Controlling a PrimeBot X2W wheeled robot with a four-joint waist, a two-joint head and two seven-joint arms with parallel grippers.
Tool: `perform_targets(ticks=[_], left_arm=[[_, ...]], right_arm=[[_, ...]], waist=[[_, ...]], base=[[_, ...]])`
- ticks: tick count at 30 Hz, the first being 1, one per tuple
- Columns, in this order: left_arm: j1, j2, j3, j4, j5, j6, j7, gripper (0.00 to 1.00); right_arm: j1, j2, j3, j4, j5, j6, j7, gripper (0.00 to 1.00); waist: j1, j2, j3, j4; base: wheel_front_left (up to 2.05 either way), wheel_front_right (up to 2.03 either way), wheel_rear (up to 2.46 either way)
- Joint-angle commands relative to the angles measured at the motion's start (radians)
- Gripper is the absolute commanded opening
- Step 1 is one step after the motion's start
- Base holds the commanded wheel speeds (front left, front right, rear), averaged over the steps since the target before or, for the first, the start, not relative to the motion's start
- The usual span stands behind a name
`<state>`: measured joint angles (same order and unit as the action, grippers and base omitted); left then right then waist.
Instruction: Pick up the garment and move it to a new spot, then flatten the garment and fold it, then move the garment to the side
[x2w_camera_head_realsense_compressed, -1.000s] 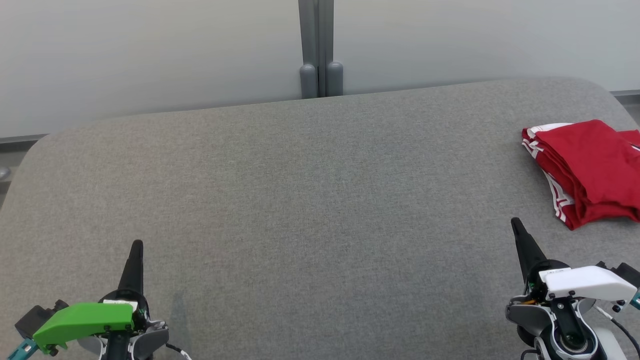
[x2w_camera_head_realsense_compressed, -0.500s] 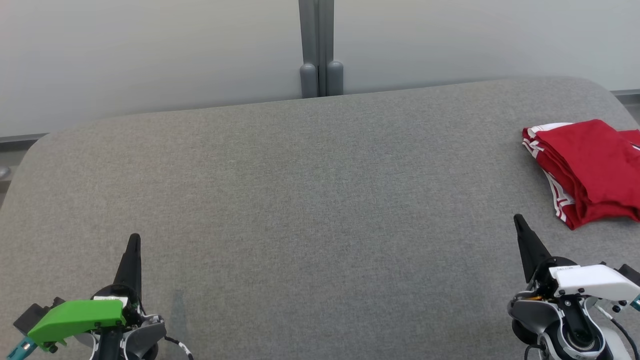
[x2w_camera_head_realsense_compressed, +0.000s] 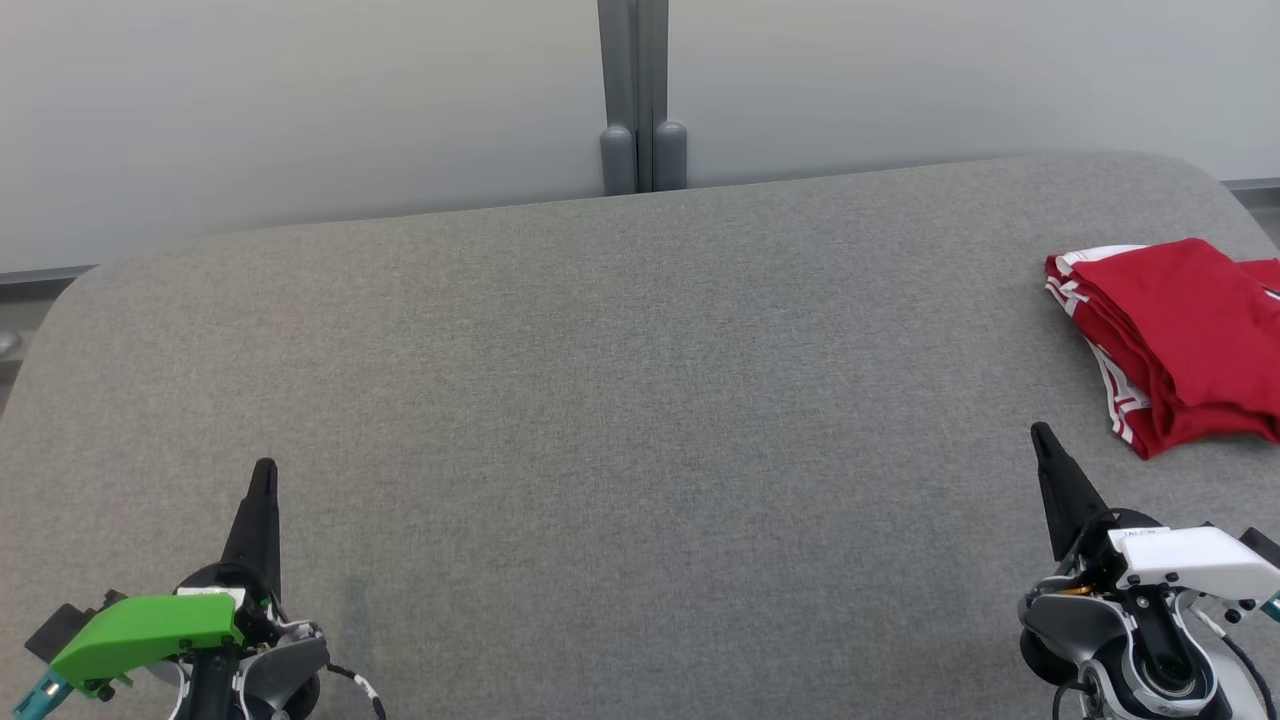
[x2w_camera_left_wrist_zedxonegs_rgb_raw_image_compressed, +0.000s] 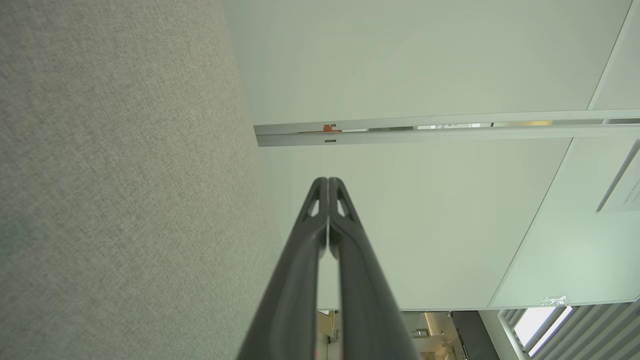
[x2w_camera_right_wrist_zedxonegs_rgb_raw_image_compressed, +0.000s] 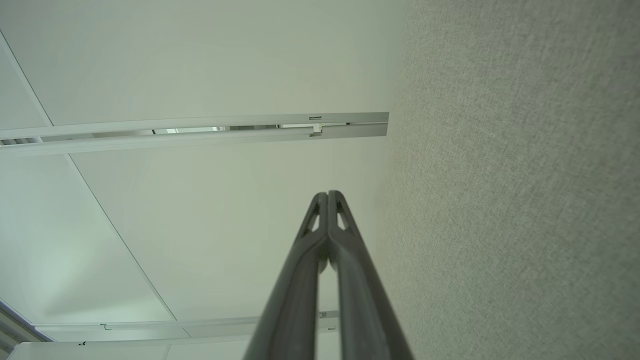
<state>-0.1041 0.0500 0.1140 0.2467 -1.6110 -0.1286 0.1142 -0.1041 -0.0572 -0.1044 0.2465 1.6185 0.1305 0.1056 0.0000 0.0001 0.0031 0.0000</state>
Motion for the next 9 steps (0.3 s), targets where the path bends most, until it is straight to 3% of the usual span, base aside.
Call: perform_targets(ticks=[1,9], left_arm=[[-0.010,0.000,0.003,-0.002,-0.003,-0.006,0.004,0.00],[-0.010,0.000,0.003,-0.002,-0.003,-0.005,0.004,0.00]], right_arm=[[-0.006,-0.001,-0.002,-0.005,0.004,0.000,0.005,0.00],[-0.006,0.000,-0.003,-0.005,0.002,0.000,0.006,0.00]], waist=[[0.0000,-0.0001,0.000,0.000],[0.0000,-0.0001,0.000,0.000]], base=[[0.00,0.00,0.00],[0.00,0.00,0.00]])
